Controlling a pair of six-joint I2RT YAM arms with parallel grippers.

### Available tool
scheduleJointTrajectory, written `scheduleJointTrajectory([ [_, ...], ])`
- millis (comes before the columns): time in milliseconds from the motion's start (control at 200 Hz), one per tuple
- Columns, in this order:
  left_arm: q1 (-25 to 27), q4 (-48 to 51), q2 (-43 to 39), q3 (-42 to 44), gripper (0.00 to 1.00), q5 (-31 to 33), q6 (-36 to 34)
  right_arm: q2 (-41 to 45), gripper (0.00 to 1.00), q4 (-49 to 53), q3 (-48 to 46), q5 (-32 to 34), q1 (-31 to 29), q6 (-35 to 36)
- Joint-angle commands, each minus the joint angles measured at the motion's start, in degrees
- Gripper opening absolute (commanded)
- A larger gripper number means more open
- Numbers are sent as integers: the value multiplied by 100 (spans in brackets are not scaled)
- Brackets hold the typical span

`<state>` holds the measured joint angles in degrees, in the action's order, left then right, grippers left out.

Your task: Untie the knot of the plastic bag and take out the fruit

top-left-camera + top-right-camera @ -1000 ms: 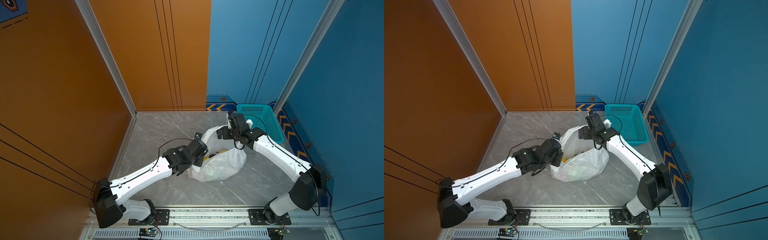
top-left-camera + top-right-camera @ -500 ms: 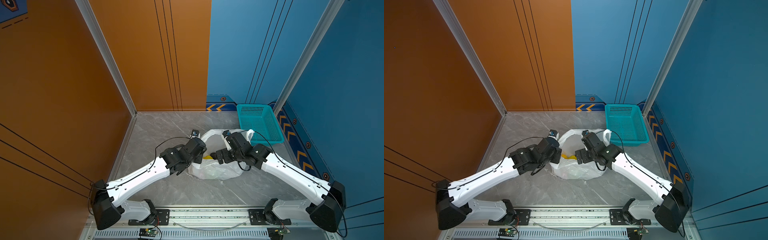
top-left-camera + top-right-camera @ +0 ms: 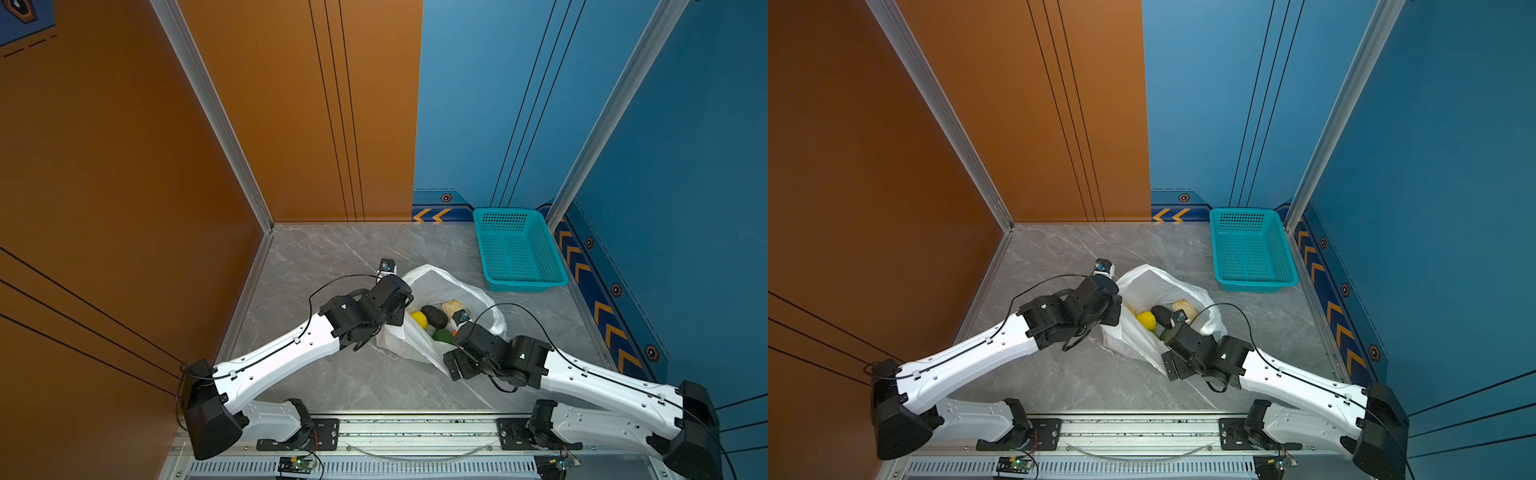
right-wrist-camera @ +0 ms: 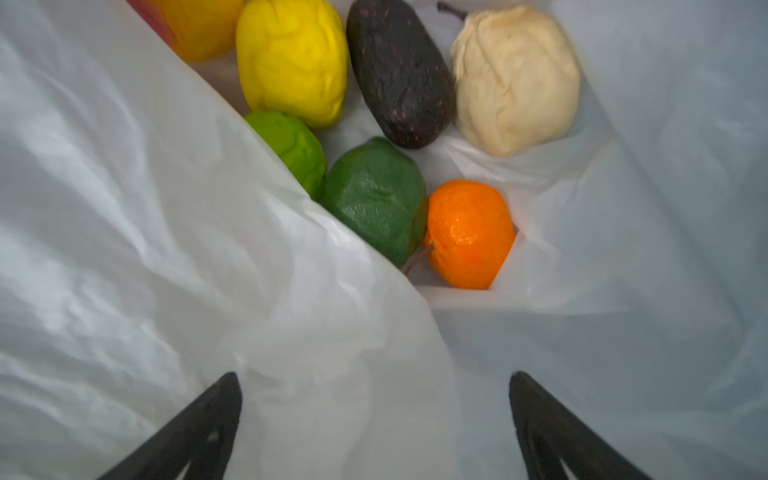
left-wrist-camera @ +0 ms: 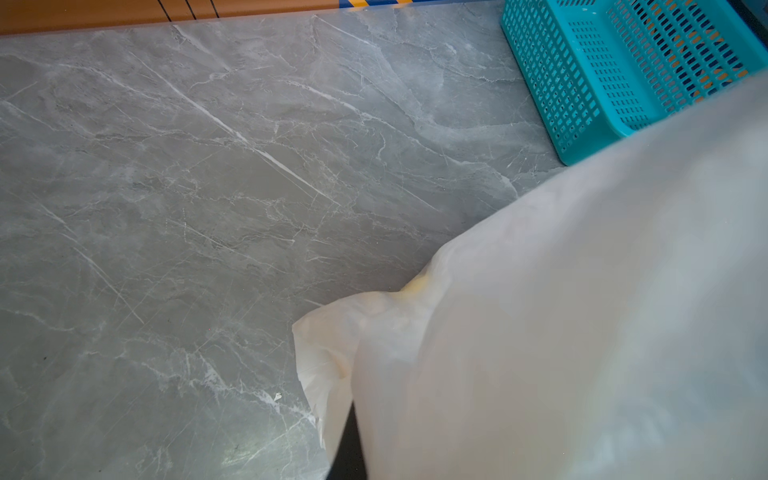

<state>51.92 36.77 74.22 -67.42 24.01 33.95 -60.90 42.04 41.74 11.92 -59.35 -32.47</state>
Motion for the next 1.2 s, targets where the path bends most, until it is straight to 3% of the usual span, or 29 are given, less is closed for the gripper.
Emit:
scheduleJointTrajectory([
  [0, -3, 293, -21, 54, 0, 86, 94, -205, 100, 396, -253, -250, -119, -399],
  [305, 187, 753, -97, 160, 0, -236, 172, -167, 100, 137, 702, -48, -7, -428],
  [536, 229, 753, 40, -125, 0, -289, 38, -1082, 96, -686, 1160, 365, 65, -534],
  [681, 254, 752, 50, -88, 0, -355, 17, -1842, 93, -1082, 1461, 229, 345, -635],
  [781, 249, 775, 38, -69, 0, -366, 30, -2187, 93, -1489, 1557, -214, 501, -672],
  [896, 241, 832, 8, -76, 0, -292, 20, -2296, 94, -2104, 1387, -1193, 511, -639],
  [1197, 112, 853, 11, -4, 0, -233, 10, -2205, 95, -1606, 1171, -2290, -227, -452],
])
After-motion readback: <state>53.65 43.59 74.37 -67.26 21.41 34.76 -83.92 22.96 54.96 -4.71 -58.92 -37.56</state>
